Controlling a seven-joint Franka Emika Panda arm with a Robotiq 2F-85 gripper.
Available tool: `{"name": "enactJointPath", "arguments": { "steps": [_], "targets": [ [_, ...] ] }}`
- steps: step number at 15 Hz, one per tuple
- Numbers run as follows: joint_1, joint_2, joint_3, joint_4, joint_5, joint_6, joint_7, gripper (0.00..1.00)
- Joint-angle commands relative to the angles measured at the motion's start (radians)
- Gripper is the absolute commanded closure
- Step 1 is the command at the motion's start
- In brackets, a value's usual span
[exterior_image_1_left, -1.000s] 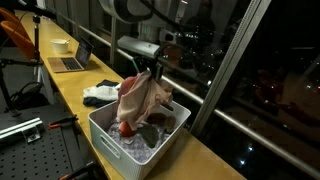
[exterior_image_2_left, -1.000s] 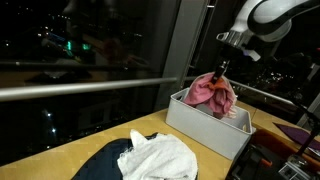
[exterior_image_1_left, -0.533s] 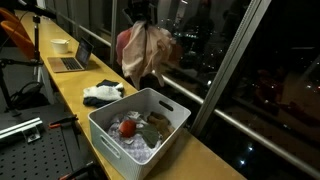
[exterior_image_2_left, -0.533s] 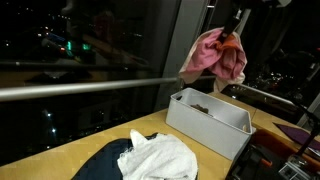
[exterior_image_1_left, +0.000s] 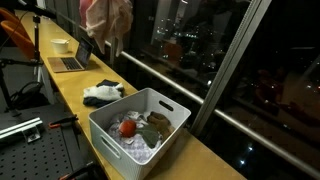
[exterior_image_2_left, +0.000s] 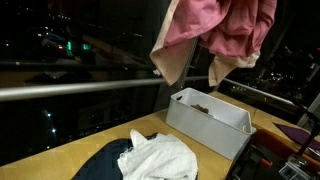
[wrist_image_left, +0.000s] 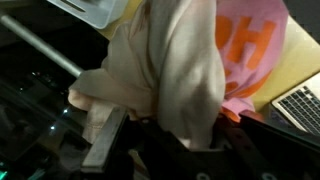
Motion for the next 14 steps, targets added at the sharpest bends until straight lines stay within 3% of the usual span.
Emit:
{"name": "enactJointPath", "arguments": {
  "steps": [1, 4, 12, 13, 14],
  "targets": [
    [0.075, 0.132, 0.056, 0.177, 0.015, -0.080, 0.095, 0.97],
    [0.088, 0.150, 0.048, 0.178, 0.060, -0.061, 0.077, 0.97],
    [0.007, 0.132, -0.005, 0.042, 0.213, 0.024, 0.002, 0.97],
    [0.005, 0.130, -0.007, 0.031, 0.221, 0.031, 0.002, 0.62],
    [0.001, 0.125, -0.009, 0.018, 0.229, 0.038, 0.001, 0.61]
  ]
}}
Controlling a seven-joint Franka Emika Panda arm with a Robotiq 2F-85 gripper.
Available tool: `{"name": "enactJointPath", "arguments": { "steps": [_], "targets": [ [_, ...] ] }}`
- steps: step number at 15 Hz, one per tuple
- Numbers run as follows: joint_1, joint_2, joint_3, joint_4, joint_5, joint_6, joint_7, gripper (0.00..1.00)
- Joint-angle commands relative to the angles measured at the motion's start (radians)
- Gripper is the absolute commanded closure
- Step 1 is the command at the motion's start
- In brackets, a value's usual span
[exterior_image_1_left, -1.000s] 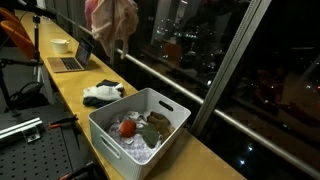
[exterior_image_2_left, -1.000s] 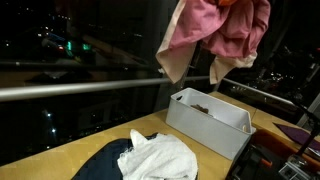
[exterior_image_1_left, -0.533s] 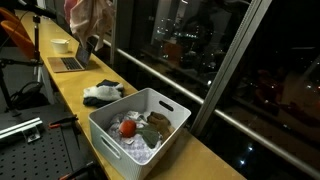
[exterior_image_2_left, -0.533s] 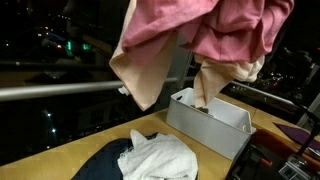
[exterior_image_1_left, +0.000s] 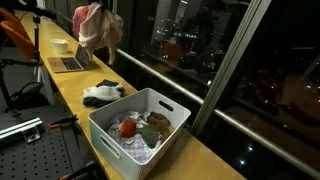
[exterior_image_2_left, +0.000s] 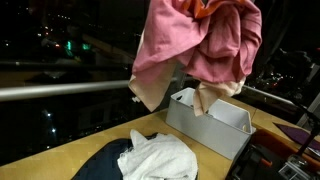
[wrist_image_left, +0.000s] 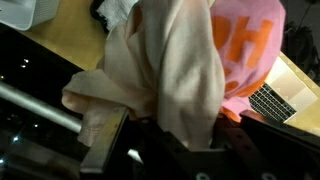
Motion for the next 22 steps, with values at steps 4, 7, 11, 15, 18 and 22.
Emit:
{"name": "enactJointPath", "arguments": {
  "steps": [4, 7, 11, 15, 18, 22],
  "targets": [
    [-0.025, -0.061, -0.024, -0.102, 0.090, 0.056, -0.027, 0.33],
    [-0.061, -0.102, -0.057, -0.180, 0.094, 0.102, -0.044, 0.12],
    [-0.138, -0.155, -0.143, -0.290, 0.048, 0.190, -0.123, 0.00],
    [-0.219, -0.107, -0.232, -0.303, -0.006, 0.253, -0.237, 0.00],
    [-0.274, -0.031, -0.284, -0.291, -0.039, 0.297, -0.321, 0.00],
    [-0.326, 0.117, -0.311, -0.230, -0.050, 0.358, -0.395, 0.00]
  ]
}}
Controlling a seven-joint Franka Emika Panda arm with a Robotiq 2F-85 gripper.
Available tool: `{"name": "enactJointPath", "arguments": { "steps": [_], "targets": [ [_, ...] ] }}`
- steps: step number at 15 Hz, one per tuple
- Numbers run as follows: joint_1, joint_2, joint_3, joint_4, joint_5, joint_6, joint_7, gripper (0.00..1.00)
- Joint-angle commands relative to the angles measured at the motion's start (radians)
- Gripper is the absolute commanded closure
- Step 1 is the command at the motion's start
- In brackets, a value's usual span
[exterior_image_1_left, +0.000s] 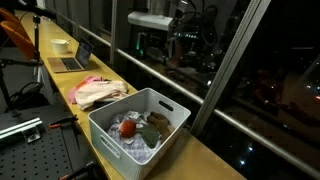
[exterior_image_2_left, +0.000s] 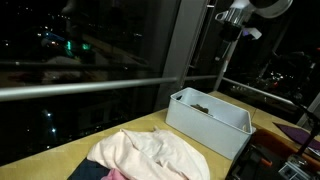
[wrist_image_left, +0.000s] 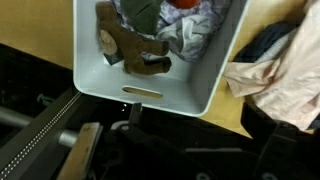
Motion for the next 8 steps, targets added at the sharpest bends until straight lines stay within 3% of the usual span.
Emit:
{"name": "enactJointPath", "arguments": {
  "steps": [1, 8],
  "targets": [
    [-0.033, 0.150, -0.010, 0.094, -0.018, 0.052, -0.061, 0.00],
    [-0.093, 0.421, 0.011, 0.301, -0.006, 0.079, -0.131, 0.00]
  ]
}}
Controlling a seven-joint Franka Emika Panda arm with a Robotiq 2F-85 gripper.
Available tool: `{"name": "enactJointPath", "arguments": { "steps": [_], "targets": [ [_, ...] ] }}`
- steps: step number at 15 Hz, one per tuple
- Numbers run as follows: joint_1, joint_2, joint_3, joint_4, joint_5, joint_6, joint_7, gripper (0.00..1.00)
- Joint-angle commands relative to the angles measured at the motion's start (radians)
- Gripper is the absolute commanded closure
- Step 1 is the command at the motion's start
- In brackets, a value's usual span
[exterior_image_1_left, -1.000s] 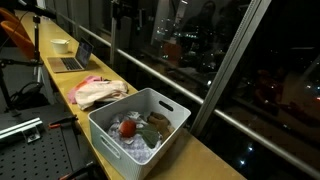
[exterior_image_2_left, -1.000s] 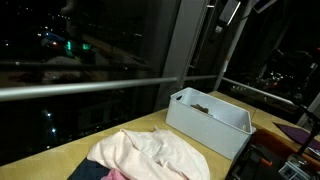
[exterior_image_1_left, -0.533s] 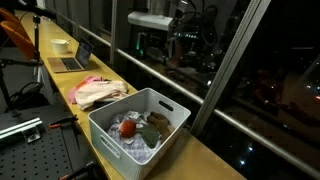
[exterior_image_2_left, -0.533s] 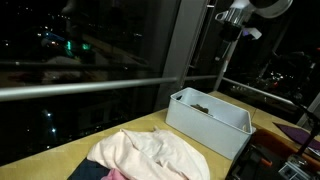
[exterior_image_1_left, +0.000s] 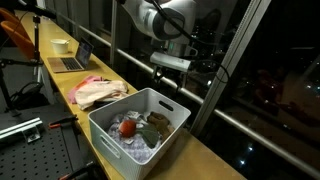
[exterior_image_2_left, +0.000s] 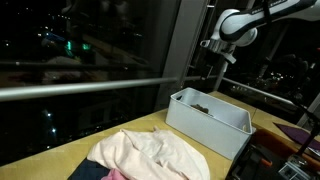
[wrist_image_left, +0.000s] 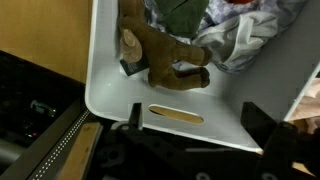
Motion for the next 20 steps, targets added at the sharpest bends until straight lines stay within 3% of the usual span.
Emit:
{"name": "enactJointPath", "arguments": {
  "steps": [1, 7, 19, 20],
  "targets": [
    [-0.028, 0.135, 0.022, 0.135, 0.000, -0.003, -0.036, 0.00],
    [-0.053, 0.283, 0.040, 0.236, 0.011, -0.001, -0.048, 0.00],
    [-0.047, 0.471, 0.034, 0.261, -0.027, 0.091, -0.021, 0.00],
    [-0.046, 0.481, 0.037, 0.264, -0.027, 0.096, -0.021, 0.04]
  ]
}}
